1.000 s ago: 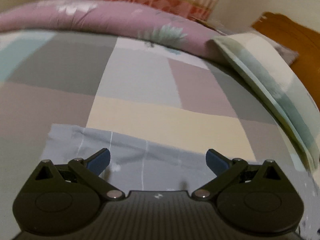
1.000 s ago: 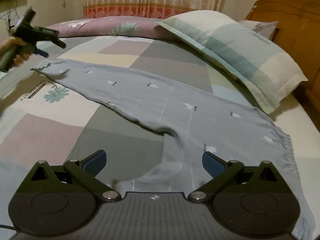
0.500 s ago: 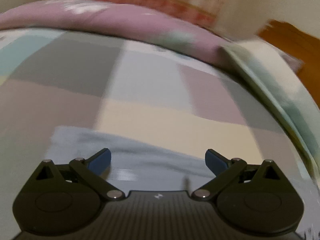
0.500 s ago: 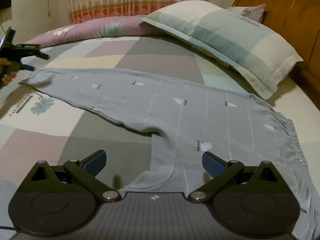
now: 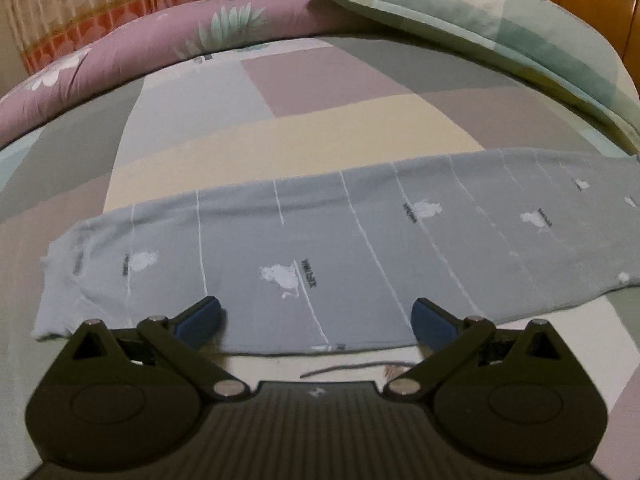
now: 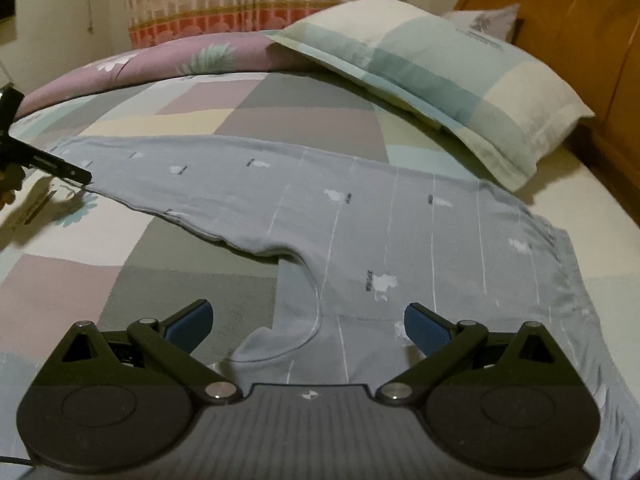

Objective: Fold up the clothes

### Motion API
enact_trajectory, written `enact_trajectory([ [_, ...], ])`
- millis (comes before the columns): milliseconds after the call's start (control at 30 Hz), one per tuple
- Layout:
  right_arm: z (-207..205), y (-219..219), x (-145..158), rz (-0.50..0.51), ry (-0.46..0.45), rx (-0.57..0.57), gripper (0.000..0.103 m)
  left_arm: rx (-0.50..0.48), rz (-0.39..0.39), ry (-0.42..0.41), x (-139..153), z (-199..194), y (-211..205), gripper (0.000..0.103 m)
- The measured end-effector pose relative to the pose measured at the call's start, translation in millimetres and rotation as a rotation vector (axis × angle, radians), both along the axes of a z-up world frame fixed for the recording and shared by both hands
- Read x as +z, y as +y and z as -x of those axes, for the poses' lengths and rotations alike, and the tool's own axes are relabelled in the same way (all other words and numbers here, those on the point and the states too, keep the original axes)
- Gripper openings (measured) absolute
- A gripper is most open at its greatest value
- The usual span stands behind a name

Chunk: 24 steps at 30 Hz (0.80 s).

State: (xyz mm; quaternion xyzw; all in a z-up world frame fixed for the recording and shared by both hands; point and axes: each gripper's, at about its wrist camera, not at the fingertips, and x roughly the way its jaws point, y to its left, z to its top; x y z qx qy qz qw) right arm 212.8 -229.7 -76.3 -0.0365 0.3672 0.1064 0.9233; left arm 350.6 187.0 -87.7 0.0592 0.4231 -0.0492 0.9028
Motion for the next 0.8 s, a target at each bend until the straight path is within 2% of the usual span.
enact_trajectory([
  [100,2,-1,2,-0.004,0.009,-0.016,0.103,-0.03,-0.016,-0.028,8,-4,-17,0.101],
  [233,16,-8,14,0.006,-0.01,-0.015,0.103,-0.054,-0.03,0.026,-7,-4,-35,0.101],
  [267,20,-10,18,0.011,-0.016,-0.017,0.103,-0.049,-0.053,0.044,-13,-4,-39,0.102],
  [333,28,-17,25,0.019,-0.026,-0.027,0.103,-0.004,-0.026,0.061,-14,-3,-36,0.102],
  [400,37,-24,33,0.023,-0.036,-0.038,0.103,0.039,-0.007,0.085,-7,-3,-34,0.101],
  [467,45,-31,41,0.025,-0.044,-0.045,0.103,0.043,-0.032,0.057,8,7,-39,0.101],
  [567,56,-38,43,0.034,-0.02,-0.034,0.103,-0.002,-0.048,0.025,39,32,-61,0.101],
  [633,62,-42,36,0.028,0.019,-0.015,0.103,-0.067,-0.053,0.012,58,59,-82,0.101],
  [800,76,-47,1,0.029,0.107,-0.026,0.103,-0.249,-0.058,0.0,91,135,-138,0.102],
])
